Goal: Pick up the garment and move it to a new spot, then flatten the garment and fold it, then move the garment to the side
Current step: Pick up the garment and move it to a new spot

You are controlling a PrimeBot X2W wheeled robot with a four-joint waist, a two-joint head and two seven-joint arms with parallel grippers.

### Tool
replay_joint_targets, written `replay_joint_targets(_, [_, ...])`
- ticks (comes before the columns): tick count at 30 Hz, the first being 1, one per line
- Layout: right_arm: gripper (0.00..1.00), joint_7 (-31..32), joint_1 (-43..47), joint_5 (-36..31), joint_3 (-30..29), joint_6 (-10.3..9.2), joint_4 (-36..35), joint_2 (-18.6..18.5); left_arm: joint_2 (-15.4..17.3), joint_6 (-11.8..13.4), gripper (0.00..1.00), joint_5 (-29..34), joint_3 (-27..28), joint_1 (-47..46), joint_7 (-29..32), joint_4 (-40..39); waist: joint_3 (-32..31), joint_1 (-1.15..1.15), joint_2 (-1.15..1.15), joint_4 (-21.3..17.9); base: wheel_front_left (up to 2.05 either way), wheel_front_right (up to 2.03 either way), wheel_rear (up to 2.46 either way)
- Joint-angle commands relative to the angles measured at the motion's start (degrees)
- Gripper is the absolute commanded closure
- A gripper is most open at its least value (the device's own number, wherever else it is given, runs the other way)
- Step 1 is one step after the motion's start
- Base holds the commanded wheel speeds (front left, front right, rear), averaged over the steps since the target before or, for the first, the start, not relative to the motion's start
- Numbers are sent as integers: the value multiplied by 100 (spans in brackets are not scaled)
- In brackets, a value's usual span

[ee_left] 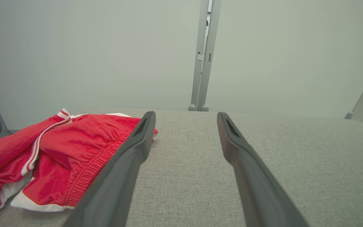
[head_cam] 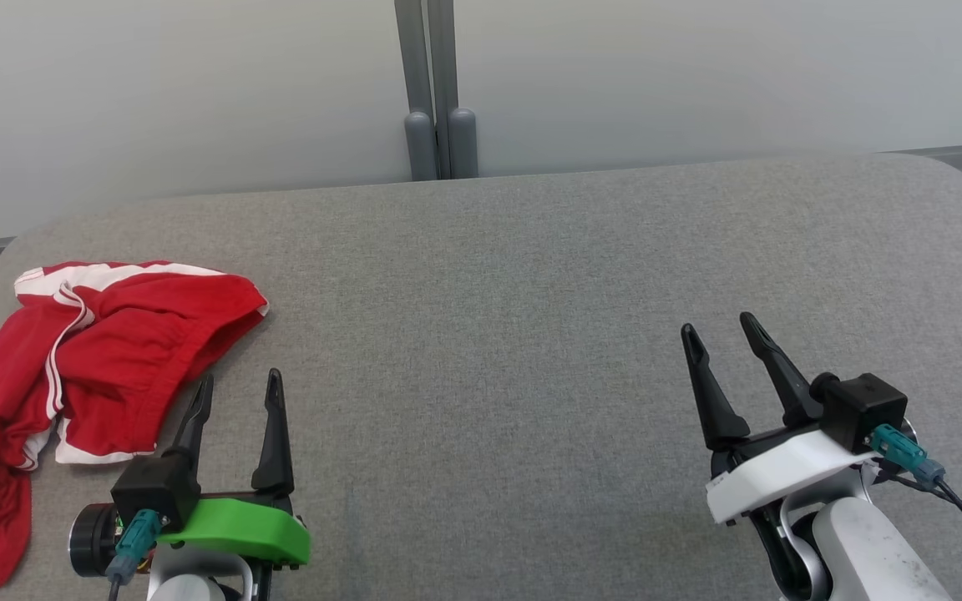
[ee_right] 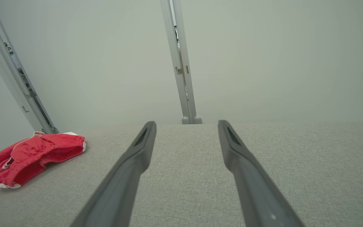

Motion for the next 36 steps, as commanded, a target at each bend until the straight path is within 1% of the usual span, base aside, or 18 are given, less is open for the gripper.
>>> replay_joint_targets(1, [0,-17,-54,44,7,0,15,-2,39,41,0,-54,4,-70,-19,7,-4,0,0,3,0,0,0])
replay_joint_targets(9, [0,-16,-5,47,35,0,52,-22,39,28,0,-76,1,-67,-19,36,-1,0,0,64,0,0,0])
replay_joint_targets(15, [0,-16,36,97,112,0,54,-49,40,68,0,-121,38,-120,-19,108,28,0,0,374,0,0,0])
replay_joint_targets(19, [0,-16,60,181,241,0,13,-45,38,76,0,-190,135,-105,-19,109,37,0,0,736,0,0,0])
replay_joint_targets(26, [0,-16,63,306,311,0,-8,-44,38,88,0,-154,265,-82,-18,164,100,0,0,1565,0,0,0])
replay_joint_targets(31, [0,-16,15,275,423,0,-2,-78,37,92,0,-150,374,-58,-19,234,137,0,0,2116,0,0,0])
replay_joint_targets(36, [0,-16,-55,290,500,0,-13,-75,37,96,0,-175,475,-49,-18,250,135,0,0,2499,0,0,0])
